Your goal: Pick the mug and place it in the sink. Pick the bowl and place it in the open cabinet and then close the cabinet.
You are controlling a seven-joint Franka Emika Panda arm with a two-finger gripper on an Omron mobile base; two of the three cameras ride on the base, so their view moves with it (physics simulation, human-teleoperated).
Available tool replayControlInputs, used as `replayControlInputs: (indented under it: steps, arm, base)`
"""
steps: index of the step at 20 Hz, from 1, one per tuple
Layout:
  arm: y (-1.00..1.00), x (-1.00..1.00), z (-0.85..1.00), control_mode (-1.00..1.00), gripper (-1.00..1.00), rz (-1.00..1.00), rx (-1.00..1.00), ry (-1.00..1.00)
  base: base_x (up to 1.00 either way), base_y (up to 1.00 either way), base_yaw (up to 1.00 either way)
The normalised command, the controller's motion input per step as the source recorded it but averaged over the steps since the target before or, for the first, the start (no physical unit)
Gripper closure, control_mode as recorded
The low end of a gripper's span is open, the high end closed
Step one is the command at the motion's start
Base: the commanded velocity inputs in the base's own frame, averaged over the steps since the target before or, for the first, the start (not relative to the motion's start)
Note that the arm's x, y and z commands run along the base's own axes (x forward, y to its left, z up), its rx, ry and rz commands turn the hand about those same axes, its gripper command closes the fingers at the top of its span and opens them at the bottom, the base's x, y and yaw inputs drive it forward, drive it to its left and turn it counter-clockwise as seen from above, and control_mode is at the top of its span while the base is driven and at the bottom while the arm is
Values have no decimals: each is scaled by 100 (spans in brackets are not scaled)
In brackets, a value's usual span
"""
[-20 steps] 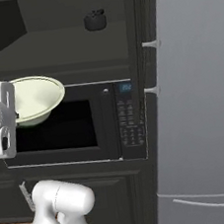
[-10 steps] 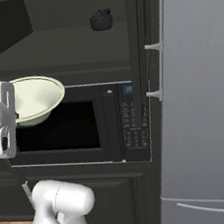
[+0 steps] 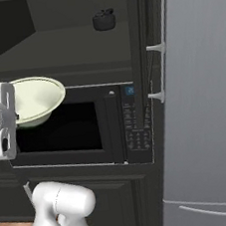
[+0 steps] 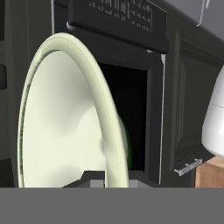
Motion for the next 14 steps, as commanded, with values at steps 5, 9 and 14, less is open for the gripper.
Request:
replayControlInputs:
  steps: [5,9,14]
  arm:
    - [0,0,0,-100,100,0,0,0]
    - [0,-12,4,-100,100,0,0,0]
    - [0,-22,29,-100,100,-2,0,0]
  base:
    - [0,0,0]
    - [0,0,0]
    - [0,0,0]
